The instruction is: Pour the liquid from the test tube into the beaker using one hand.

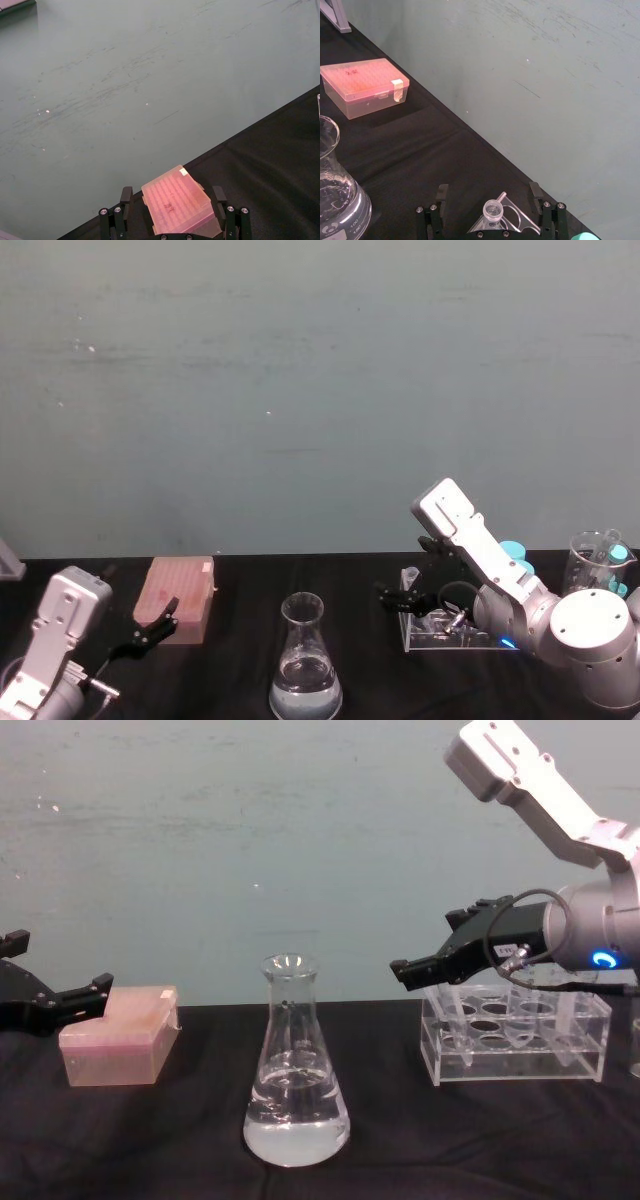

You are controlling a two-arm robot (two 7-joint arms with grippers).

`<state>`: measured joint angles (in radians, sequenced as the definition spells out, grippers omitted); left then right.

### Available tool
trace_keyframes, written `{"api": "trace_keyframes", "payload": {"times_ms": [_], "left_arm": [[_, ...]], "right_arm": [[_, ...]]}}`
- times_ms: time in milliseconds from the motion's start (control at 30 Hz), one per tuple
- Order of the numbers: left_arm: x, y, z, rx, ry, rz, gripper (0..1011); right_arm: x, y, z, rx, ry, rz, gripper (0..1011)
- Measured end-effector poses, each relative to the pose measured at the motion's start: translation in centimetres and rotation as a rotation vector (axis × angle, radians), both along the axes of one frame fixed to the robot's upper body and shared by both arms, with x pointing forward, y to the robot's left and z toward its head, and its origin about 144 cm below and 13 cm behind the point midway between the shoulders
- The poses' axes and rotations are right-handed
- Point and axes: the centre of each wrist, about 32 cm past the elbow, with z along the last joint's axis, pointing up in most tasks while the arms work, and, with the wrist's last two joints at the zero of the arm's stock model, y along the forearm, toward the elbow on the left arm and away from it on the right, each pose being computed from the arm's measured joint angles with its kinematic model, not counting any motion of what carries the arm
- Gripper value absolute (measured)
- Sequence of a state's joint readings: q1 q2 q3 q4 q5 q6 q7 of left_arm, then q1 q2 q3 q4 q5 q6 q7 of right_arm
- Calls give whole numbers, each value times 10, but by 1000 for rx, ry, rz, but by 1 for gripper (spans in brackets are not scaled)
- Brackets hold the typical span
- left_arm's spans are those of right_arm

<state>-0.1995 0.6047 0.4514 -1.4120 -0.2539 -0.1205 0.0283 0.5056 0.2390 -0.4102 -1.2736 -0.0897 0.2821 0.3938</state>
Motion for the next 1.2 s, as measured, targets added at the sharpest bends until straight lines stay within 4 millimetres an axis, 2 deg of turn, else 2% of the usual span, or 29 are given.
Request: {"api": "trace_keyframes", "payload": {"times_ms": [1200], "left_arm": [[0,0,0,0,0,0,1000]], "right_arm": [[0,0,0,0,0,0,1000]]}}
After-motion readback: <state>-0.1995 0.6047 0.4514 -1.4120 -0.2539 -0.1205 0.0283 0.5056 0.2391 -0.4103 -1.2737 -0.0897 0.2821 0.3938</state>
